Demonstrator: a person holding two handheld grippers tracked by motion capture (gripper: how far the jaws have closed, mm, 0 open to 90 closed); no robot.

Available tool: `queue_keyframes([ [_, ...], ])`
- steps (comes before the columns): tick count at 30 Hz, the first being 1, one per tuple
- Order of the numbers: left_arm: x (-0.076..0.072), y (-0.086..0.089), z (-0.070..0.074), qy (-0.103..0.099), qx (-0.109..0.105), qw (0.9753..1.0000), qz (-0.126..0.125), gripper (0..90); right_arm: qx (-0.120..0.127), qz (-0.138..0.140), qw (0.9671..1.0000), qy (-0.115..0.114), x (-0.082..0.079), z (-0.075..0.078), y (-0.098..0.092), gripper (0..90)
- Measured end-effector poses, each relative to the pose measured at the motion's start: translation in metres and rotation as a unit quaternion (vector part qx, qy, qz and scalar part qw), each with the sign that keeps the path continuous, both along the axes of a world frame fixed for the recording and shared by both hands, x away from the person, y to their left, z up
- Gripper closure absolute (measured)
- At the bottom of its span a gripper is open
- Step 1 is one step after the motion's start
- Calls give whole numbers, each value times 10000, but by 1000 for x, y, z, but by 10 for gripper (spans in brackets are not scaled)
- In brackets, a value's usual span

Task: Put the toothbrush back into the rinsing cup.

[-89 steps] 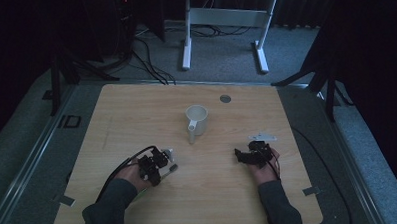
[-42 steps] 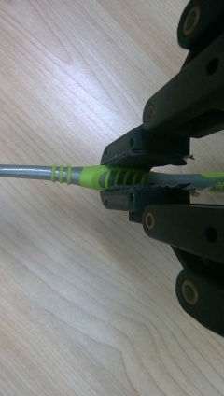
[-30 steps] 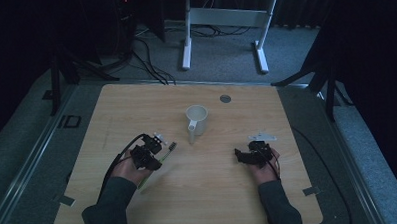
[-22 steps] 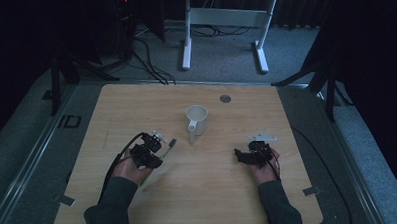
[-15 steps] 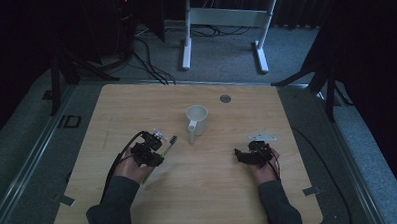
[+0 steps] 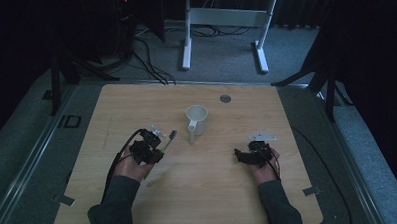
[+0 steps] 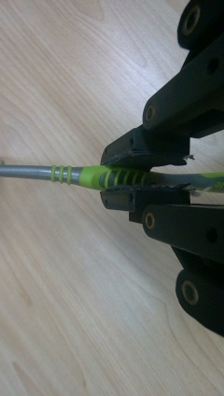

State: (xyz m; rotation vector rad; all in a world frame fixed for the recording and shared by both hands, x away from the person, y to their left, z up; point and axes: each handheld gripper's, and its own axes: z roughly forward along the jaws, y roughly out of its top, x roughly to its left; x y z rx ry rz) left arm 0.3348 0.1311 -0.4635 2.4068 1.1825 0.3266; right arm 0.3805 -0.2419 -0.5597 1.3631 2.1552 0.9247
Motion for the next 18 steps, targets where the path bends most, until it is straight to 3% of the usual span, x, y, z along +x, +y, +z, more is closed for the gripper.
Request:
queue_keyframes([
  [18,2,-1,6,-340,-180,9992,137,791,0,0,10000,0,0,0,0,198],
])
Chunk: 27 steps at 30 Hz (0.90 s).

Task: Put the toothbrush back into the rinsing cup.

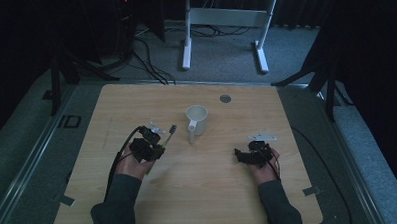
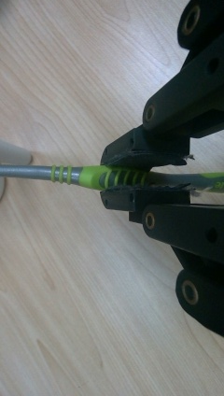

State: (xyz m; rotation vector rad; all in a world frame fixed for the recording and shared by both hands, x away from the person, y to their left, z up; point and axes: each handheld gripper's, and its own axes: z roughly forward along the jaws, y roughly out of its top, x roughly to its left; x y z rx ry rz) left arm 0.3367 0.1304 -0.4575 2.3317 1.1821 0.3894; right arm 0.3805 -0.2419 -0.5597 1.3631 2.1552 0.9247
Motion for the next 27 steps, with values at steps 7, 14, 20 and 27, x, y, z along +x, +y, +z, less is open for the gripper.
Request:
queue_keyframes([
  [7,1,-1,2,-102,-100,9999,13,791,-1,1,10000,-1,0,0,0,198],
  [14,2,0,4,-197,-229,9995,7,791,-1,2,10000,-1,0,0,0,198],
  [20,1,0,6,-317,-308,9990,26,791,-1,0,10000,0,0,0,0,198],
  [27,1,0,8,-434,-411,9982,53,791,1,-1,10000,0,0,0,0,198],
])
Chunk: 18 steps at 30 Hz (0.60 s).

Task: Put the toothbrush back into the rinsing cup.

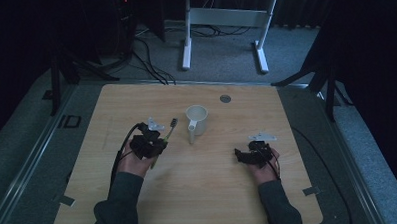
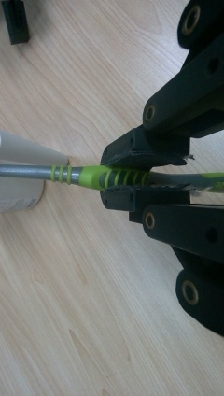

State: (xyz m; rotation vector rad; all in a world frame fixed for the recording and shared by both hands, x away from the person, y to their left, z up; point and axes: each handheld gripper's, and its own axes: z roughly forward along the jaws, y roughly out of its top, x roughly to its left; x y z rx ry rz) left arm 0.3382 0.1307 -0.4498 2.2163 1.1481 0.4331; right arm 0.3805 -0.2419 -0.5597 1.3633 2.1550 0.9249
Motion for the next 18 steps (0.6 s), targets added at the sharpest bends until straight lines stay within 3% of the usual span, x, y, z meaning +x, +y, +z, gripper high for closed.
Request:
queue_keyframes([
  [18,1,-3,2,-264,-211,9994,-44,791,7,-3,10000,-2,0,0,0,198],
])
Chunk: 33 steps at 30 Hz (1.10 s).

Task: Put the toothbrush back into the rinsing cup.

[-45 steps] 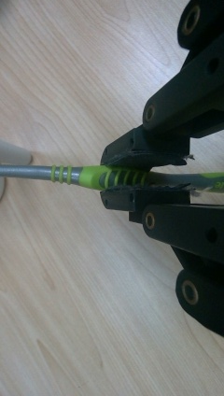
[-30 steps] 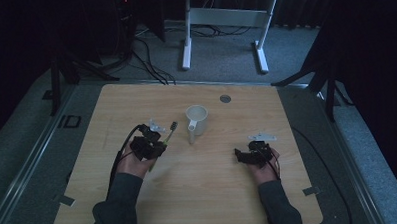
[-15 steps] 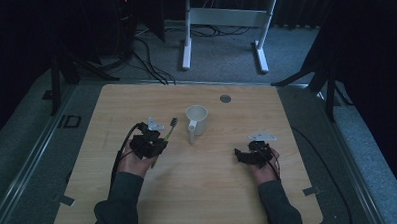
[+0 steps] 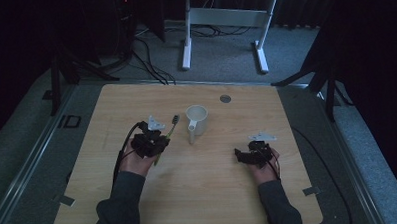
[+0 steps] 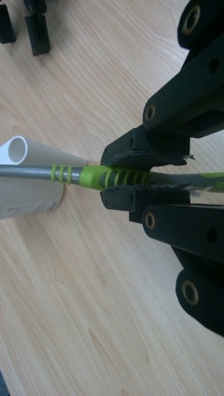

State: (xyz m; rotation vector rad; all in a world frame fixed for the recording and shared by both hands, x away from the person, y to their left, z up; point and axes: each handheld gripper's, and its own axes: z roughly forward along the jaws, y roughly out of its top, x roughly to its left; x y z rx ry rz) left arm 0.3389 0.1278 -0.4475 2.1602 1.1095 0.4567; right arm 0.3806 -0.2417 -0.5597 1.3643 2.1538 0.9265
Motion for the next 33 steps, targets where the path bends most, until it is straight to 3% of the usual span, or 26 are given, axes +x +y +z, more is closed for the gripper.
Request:
queue_keyframes([
  [13,1,1,8,-224,-82,9997,10,791,-10,8,10000,-4,0,0,0,198],
  [33,6,6,13,-476,-553,9973,121,790,-11,8,10000,-5,0,0,0,198],
])
